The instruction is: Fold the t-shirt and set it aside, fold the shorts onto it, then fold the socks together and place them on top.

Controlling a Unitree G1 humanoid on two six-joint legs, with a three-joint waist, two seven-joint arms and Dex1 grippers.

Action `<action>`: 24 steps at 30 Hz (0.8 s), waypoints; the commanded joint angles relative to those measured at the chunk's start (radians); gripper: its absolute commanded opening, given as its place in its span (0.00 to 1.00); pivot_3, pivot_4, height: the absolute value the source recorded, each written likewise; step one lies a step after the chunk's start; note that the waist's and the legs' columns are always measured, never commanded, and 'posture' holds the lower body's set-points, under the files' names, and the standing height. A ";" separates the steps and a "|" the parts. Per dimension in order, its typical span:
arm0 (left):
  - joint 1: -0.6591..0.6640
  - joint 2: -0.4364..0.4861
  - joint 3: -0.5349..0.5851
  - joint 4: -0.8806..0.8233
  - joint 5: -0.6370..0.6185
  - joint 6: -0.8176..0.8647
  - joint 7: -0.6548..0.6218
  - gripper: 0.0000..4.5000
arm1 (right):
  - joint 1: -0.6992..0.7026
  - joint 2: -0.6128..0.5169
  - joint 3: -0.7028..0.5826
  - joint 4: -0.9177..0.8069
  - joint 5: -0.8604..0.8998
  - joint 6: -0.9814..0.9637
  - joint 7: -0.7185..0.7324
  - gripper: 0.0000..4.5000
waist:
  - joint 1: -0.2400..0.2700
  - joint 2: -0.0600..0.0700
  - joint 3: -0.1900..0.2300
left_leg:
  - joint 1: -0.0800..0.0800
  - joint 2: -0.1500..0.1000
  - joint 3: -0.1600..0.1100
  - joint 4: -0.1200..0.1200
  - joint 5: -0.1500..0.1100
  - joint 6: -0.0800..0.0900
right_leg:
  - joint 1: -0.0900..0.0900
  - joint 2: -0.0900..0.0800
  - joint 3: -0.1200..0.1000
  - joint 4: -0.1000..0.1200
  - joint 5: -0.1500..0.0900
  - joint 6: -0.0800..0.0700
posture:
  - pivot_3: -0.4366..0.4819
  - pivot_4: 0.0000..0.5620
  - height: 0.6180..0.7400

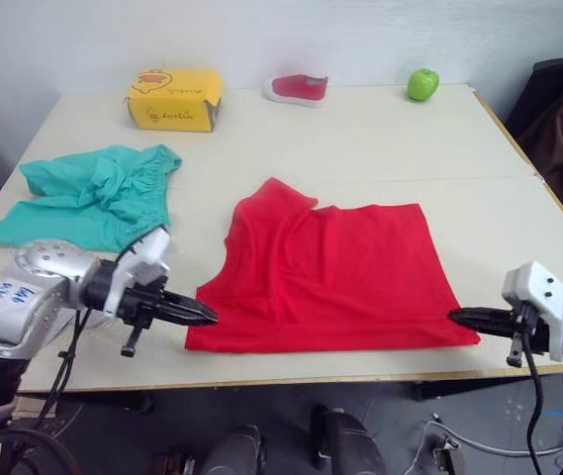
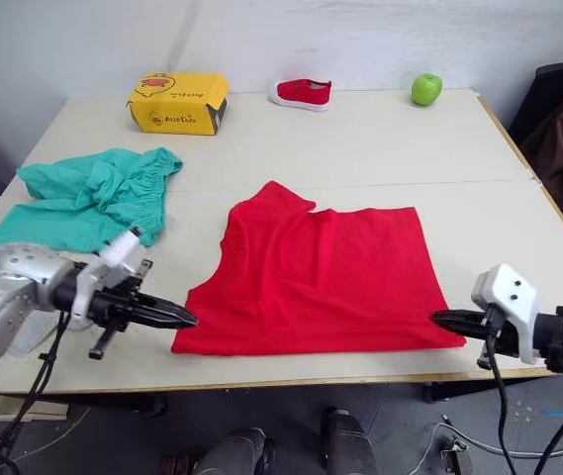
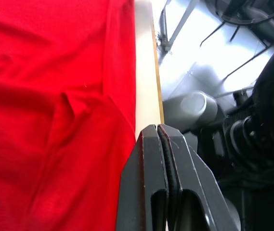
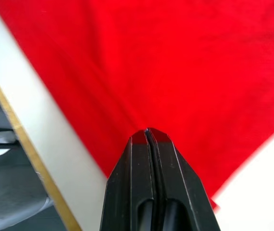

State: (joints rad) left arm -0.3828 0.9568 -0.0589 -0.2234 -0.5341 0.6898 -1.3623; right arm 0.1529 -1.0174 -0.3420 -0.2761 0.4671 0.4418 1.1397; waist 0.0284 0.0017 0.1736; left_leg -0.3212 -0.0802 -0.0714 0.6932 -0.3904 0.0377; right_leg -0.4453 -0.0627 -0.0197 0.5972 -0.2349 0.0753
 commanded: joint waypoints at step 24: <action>0.202 0.075 0.138 -0.068 0.076 -0.212 0.083 0.09 | 0.101 -0.113 -0.093 0.176 -0.223 -0.515 0.132 0.08 | -0.003 0.006 -0.003 | 0.001 0.002 0.001 -0.003 -0.002 -0.001 | 0.000 0.002 0.001 -0.003 0.000 -0.001 | 0.48 0.27 1.00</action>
State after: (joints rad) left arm -0.1970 1.0175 0.0525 -0.2521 -0.4337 0.4772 -1.2672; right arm 0.2325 -1.1216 -0.4086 -0.0875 0.2669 -0.0151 1.2427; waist 0.0259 0.0076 0.1709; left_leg -0.3198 -0.0779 -0.0702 0.6896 -0.3922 0.0370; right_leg -0.4446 -0.0609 -0.0191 0.5933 -0.2353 0.0744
